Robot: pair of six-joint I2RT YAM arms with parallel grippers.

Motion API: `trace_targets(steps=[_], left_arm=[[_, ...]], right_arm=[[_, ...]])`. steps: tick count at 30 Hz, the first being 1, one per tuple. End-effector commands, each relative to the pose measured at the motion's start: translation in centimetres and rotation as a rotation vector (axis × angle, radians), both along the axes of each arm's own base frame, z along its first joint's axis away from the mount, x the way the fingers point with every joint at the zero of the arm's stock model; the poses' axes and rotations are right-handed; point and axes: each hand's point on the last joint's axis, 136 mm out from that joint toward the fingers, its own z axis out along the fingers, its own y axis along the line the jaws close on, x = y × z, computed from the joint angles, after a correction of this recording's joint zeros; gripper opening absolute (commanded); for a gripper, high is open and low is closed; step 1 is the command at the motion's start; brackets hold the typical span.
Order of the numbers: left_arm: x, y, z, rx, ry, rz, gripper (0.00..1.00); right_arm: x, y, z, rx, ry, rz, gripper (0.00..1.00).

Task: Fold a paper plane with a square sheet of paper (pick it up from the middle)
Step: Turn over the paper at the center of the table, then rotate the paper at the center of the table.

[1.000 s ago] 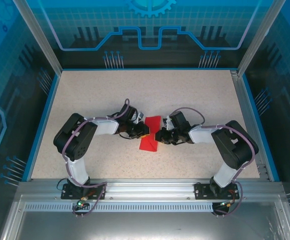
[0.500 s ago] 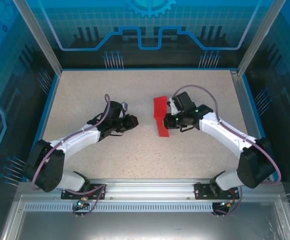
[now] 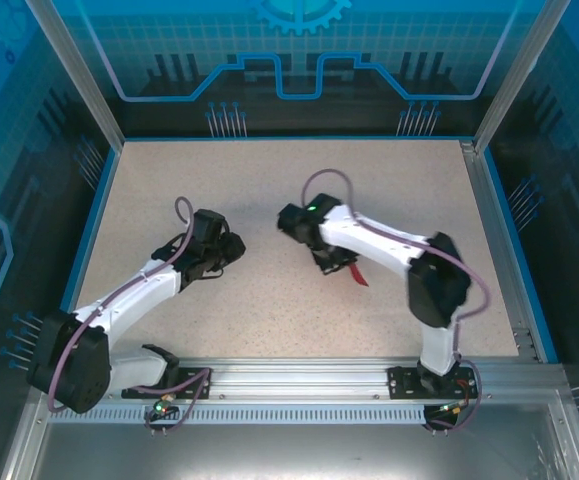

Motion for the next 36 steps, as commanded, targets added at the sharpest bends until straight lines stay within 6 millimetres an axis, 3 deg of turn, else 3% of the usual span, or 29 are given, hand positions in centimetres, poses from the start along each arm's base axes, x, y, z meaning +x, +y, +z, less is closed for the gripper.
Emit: trace_targets(steps=[1,4,6,8,11,17,20,22,30,36], left_arm=[[-1.2,1.9,-0.8,0.029,0.05,0.079,0.32],[-1.3,2.1,-0.7,0.019,0.051,0.089,0.33],[-1.0,1.8,-0.3,0.005,0.046,0.079,0.35],[-0.4,1.0,0.1,-0.014,0.029,0.042,0.37],[0.8,-1.2,0.6,-0.078,0.004,-0.047,0.38],[3.0,-9.8,2.1,-0.337,-0.021,-0.342,0.31],[2.7,-14.1,1.6,-0.393,0.034,-0.47,0.26],[2.6,-15.5,0.4,-0.408,0.076,-0.498,0.23],[2.8,-17.8,-3.2,-0.451,0.186,-0.519,0.23],[3.6,-17.4,-6.1,-0.393,0.232,-0.476,0.22]], right_arm=[[-1.4,5.8,-3.3,0.104,0.113,0.022,0.15],[-1.8,11.2,-4.9,0.38,0.181,0.023,0.27],[-2.0,13.7,-3.8,0.547,0.184,0.047,0.38],[-1.9,14.7,-1.5,0.695,0.144,0.063,0.47],[-1.5,14.2,0.7,0.905,0.102,0.029,0.52],[-1.3,10.5,-0.4,1.161,0.081,-0.102,0.2],[-2.0,9.8,-1.8,1.175,0.113,-0.114,0.15],[-2.4,9.7,-2.7,1.171,0.138,-0.114,0.13],[-2.5,10.4,-5.8,1.188,0.201,-0.128,0.13],[-3.7,9.7,-8.8,1.156,0.254,-0.164,0.12]])
